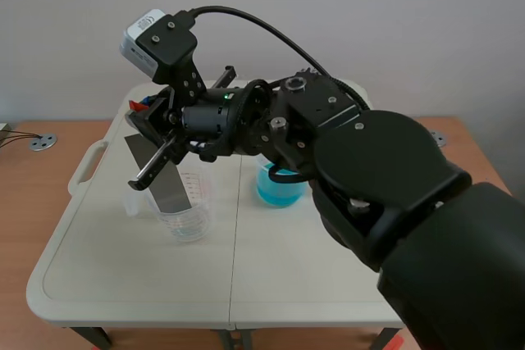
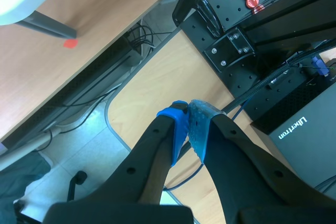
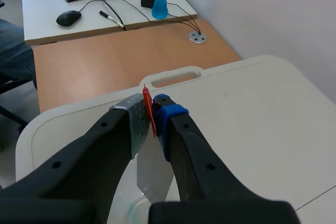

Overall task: Hold the metal plate by the orange handle, dip it into the blue solution, take it out and point at it, then put the plate back in the beaker on the left.
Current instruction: 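Move the plate over the blue solution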

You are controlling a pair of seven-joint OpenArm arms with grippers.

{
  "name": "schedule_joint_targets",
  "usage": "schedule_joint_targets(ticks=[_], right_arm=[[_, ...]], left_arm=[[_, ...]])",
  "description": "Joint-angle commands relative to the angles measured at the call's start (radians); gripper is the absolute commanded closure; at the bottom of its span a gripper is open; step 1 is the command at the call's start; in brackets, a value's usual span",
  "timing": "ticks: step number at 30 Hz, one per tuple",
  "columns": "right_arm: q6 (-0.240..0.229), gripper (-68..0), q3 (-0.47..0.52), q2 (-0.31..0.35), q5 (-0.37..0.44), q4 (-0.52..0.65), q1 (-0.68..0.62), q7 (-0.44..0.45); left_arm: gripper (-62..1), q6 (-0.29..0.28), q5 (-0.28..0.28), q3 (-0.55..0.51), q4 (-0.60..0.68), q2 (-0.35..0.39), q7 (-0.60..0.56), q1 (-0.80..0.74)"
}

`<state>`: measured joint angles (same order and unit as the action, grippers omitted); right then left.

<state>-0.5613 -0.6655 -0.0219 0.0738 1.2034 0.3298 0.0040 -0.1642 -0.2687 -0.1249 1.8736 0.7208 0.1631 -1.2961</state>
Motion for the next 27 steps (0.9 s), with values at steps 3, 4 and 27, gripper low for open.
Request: schedule_joint_targets(ticks=[3,4,27], right_arm=[[0.023,-1.3,0.003,0.02,-0.012,0.085,-0.027,0.024],[0.023,-1.3,0.011,0.025,-0.02,0.107,-0.039,0.026],[0.022,-1.3,0.117,0.053,-0.098,0.463,-0.178,-0.048]], left_arm=[[-1.9,-0.003,-0.003,-0.003,0.006,-0.005,-0.009,0.001],[-1.9,-0.003,-0.003,-0.003,0.006,-0.005,-0.009,0.001],[-1.9,-0.004,-0.003,0.001,0.006,-0.005,-0.009,0.0]])
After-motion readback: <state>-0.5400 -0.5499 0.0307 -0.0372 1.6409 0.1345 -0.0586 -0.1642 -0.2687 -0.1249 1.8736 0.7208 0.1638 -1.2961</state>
